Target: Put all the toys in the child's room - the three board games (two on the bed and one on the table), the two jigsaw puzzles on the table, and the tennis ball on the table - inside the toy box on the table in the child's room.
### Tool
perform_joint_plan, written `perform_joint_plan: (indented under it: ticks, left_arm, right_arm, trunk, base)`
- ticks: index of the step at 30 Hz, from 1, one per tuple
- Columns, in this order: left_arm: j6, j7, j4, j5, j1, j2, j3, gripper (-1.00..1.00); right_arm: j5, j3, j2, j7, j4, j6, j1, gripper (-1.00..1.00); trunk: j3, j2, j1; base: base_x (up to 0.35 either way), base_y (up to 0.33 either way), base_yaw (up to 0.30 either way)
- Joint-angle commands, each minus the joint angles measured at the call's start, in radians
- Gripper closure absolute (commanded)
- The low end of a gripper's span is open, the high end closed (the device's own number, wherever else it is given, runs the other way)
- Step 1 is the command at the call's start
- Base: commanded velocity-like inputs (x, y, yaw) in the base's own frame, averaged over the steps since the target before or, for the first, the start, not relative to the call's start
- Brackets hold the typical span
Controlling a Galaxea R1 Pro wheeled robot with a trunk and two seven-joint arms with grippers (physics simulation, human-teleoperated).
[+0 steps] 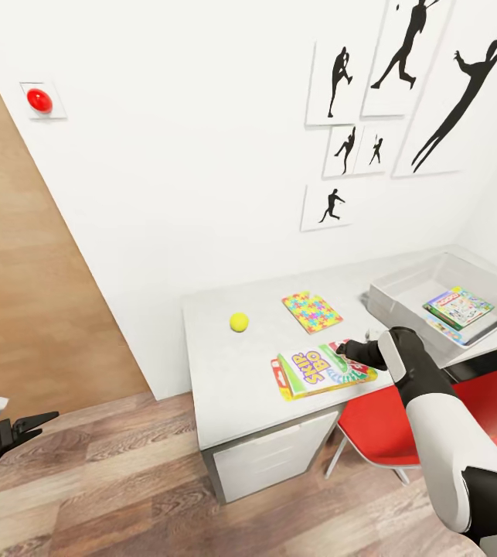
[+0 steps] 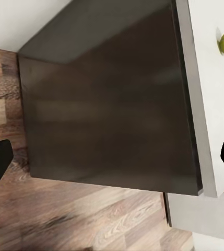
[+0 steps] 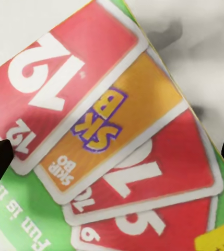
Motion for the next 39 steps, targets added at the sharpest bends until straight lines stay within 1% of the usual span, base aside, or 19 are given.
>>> perform_joint_plan:
  ticks: [1,17,27,39]
  left_arm:
    - [0.005,-0.002,0.000,0.002,-0.001,0.000,0.000,-1.00]
    - [0.007,-0.002,0.000,0.002,-0.001,0.000,0.000,-1.00]
    - [0.009,-0.002,0.000,0.002,-0.001,0.001,0.000,-1.00]
    - [0.010,-0.002,0.000,0.002,-0.001,0.001,0.000,-1.00]
  right_arm:
    - [-0.020,0.000,0.000,-0.009,0.021,0.003,0.000,-1.00]
    - [-0.019,0.001,0.001,-0.009,0.024,0.003,0.000,-1.00]
    - [-0.019,0.001,0.003,-0.010,0.025,0.003,0.000,-1.00]
    - [-0.019,0.001,0.004,-0.010,0.025,0.003,0.000,-1.00]
  trunk:
    - [-0.001,-0.001,0.000]
    - [-0.001,-0.001,0.000]
    - [-0.001,-0.001,0.000]
    - [-0.001,-0.001,0.000]
  base:
    - [0.000,0.000,0.000]
    - [-0.026,0.075,0.000]
    - [-0.009,0.249,0.000]
    - [-0.008,0.180,0.000]
